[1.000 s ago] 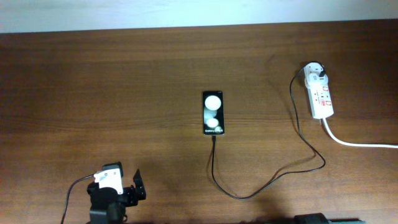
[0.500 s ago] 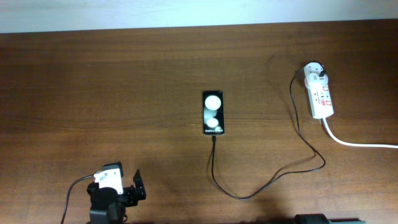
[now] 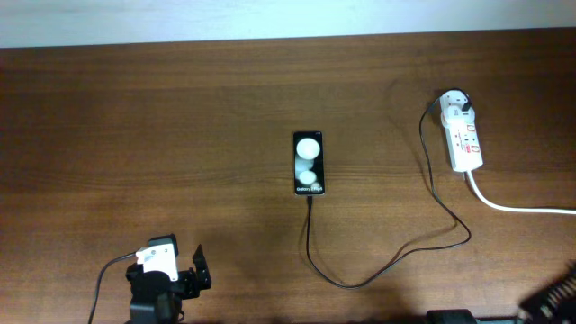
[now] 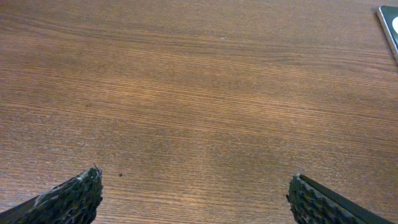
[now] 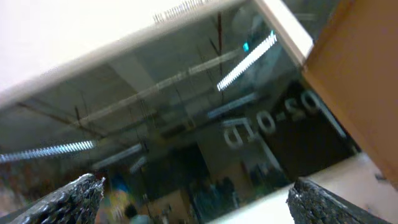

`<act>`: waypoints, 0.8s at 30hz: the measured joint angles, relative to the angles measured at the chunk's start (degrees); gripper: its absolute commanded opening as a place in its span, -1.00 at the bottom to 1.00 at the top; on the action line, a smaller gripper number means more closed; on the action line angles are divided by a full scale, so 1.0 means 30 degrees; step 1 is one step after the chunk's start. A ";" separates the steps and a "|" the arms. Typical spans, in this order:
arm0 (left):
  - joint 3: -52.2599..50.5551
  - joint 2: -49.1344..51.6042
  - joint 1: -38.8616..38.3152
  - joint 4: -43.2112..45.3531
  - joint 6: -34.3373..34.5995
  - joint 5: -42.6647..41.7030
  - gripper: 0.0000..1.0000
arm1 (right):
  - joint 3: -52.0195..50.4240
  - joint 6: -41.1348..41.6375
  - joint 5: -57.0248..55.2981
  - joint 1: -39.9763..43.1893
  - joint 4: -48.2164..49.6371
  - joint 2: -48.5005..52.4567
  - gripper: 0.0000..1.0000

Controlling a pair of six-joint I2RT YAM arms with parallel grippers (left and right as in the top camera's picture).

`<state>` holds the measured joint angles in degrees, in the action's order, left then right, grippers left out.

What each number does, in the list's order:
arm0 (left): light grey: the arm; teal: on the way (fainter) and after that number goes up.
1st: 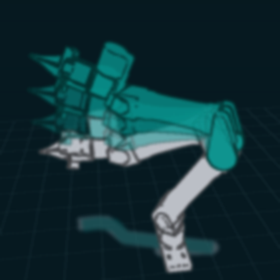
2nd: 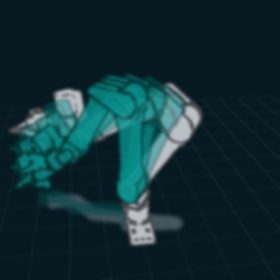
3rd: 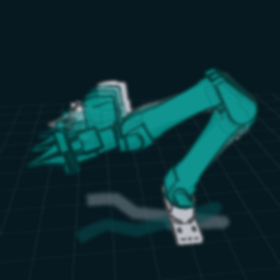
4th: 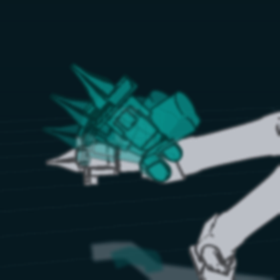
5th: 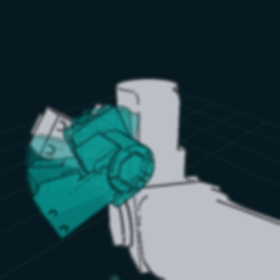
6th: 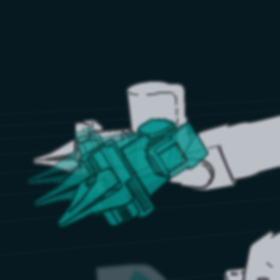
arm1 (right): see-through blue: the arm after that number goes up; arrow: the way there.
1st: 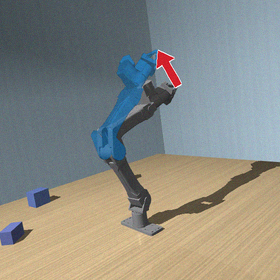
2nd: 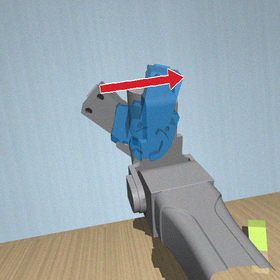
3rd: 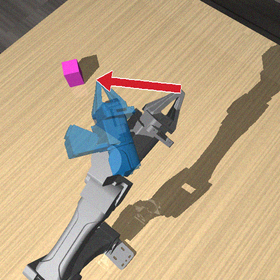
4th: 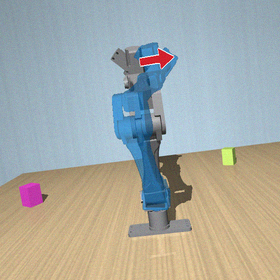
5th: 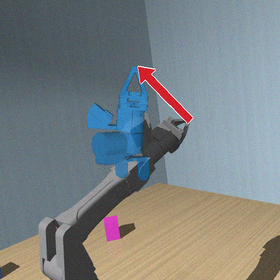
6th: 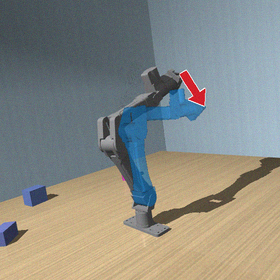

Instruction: Plug charger to phone and switch on socket

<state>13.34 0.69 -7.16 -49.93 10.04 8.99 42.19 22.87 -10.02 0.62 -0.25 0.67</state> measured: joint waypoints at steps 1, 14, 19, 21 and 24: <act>0.0000 0.0000 0.0000 0.0000 0.0000 0.0000 0.98 | -0.0750 -0.0007 0.0160 0.0000 0.0007 0.0000 0.98; 0.0000 0.0000 0.0000 0.0007 0.0000 0.0000 0.98 | -0.9216 0.0015 0.1668 0.0000 0.0058 0.0007 0.98; 0.0000 0.0000 0.0000 0.0007 0.0000 0.0000 0.98 | -1.1417 0.0007 0.1668 0.0000 0.0379 0.0007 0.97; 0.0000 0.0000 0.0000 0.0007 0.0000 0.0000 0.98 | -1.1817 0.0007 0.1676 0.0000 0.0423 0.0007 0.98; 0.0000 0.0000 0.0000 0.0007 0.0000 0.0000 0.98 | -1.2225 0.0000 0.1566 0.0000 0.0211 0.0007 0.98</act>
<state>13.34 0.69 -7.16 -49.91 10.04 8.99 5.52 22.87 -5.32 0.62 0.38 0.69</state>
